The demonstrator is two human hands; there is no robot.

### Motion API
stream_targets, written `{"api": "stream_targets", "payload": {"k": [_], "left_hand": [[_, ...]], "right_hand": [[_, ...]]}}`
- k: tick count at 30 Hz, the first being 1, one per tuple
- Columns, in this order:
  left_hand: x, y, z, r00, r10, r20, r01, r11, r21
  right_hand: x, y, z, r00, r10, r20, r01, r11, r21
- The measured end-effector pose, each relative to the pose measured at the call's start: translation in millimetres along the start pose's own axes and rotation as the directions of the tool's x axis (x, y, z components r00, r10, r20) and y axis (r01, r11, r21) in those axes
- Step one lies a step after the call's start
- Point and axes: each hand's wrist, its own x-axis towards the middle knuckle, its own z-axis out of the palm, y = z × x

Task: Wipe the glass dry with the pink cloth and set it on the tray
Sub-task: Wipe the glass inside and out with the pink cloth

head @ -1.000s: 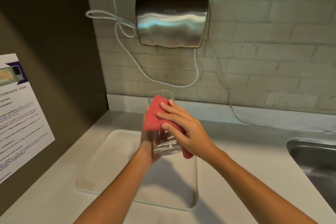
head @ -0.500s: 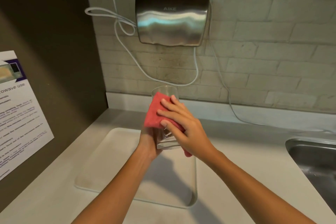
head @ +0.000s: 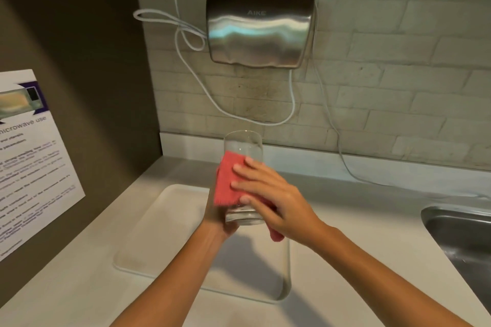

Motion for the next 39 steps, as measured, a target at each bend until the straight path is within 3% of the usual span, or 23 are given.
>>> {"api": "stream_targets", "payload": {"k": [3, 6, 8, 9, 11, 13, 15, 17, 20, 22, 25, 26, 28, 31, 33, 35, 36, 39], "left_hand": [[-4.6, -1.3, -5.9, 0.995, -0.073, -0.071, 0.071, 0.997, -0.034], [-2.7, 3.4, 15.0, 0.996, 0.02, 0.081, -0.02, 1.0, -0.008], [-7.8, 6.1, 23.1, 0.995, 0.025, 0.099, -0.032, 0.997, 0.066], [-5.0, 5.4, 18.2, 0.995, 0.025, 0.098, -0.034, 0.996, 0.087], [12.0, 2.1, -7.2, 0.998, 0.03, -0.061, -0.022, 0.992, 0.124], [18.6, 0.1, -18.6, 0.991, 0.007, -0.133, 0.01, 0.992, 0.127], [12.1, 4.0, -5.8, 0.996, 0.029, -0.085, -0.021, 0.995, 0.093], [2.9, 9.3, 16.6, 0.997, 0.056, 0.048, -0.059, 0.995, 0.079], [-5.1, 11.0, 35.2, 0.991, 0.107, 0.079, -0.116, 0.986, 0.121], [-3.1, 10.2, 26.0, 0.997, 0.053, 0.055, -0.061, 0.987, 0.149], [2.8, 6.6, -0.9, 0.995, -0.019, -0.1, 0.033, 0.989, 0.141], [1.4, 6.8, -3.9, 0.995, -0.039, -0.088, 0.049, 0.992, 0.117], [-3.3, 6.6, 10.0, 0.998, 0.026, -0.062, -0.019, 0.994, 0.106], [-9.3, 8.9, 31.9, 0.998, 0.043, 0.037, -0.047, 0.994, 0.1], [-6.2, 7.8, 22.5, 0.999, 0.001, 0.054, -0.003, 0.999, 0.038], [-9.4, 10.2, 14.8, 0.999, -0.018, -0.032, 0.02, 0.998, 0.055], [-10.3, 11.0, 13.9, 0.999, -0.04, 0.003, 0.04, 0.999, 0.021], [-13.2, 11.0, 29.6, 0.99, 0.076, 0.121, -0.08, 0.996, 0.036]], "right_hand": [[-0.6, 7.1, -3.6, 0.996, -0.055, 0.065, 0.058, 0.997, -0.047], [19.9, 12.6, -7.5, 0.995, 0.088, -0.04, -0.091, 0.992, -0.089], [27.7, 12.5, -6.5, 0.993, 0.102, -0.061, -0.109, 0.987, -0.117], [26.1, 11.2, -4.9, 0.998, 0.061, -0.036, -0.065, 0.988, -0.139], [16.7, 6.5, -0.2, 0.995, -0.084, 0.059, 0.093, 0.98, -0.176], [9.4, 5.3, 0.3, 0.977, -0.163, 0.137, 0.183, 0.97, -0.157], [13.2, 10.3, -3.3, 0.988, -0.112, 0.11, 0.128, 0.981, -0.148], [23.6, 16.3, -7.9, 1.0, 0.004, 0.004, -0.004, 0.989, -0.147], [35.3, 17.1, -10.7, 0.985, 0.133, -0.108, -0.146, 0.982, -0.12], [29.3, 11.3, -6.7, 0.994, 0.089, -0.067, -0.098, 0.985, -0.145], [10.1, 5.5, -3.5, 0.984, -0.104, 0.146, 0.132, 0.971, -0.2], [8.2, 8.3, -5.9, 0.973, -0.113, 0.202, 0.156, 0.965, -0.21], [15.6, 15.6, -11.3, 0.98, -0.023, 0.197, 0.064, 0.977, -0.204], [30.4, 14.3, -10.6, 0.993, 0.086, 0.08, -0.072, 0.984, -0.164], [25.6, 8.5, -6.1, 0.994, 0.017, 0.106, 0.004, 0.981, -0.195], [15.9, 4.6, -6.8, 0.98, -0.089, 0.18, 0.125, 0.973, -0.195], [14.2, 5.9, -9.5, 0.976, -0.094, 0.194, 0.128, 0.976, -0.174], [26.2, 14.5, -15.2, 0.992, 0.123, 0.005, -0.123, 0.991, -0.053]]}}
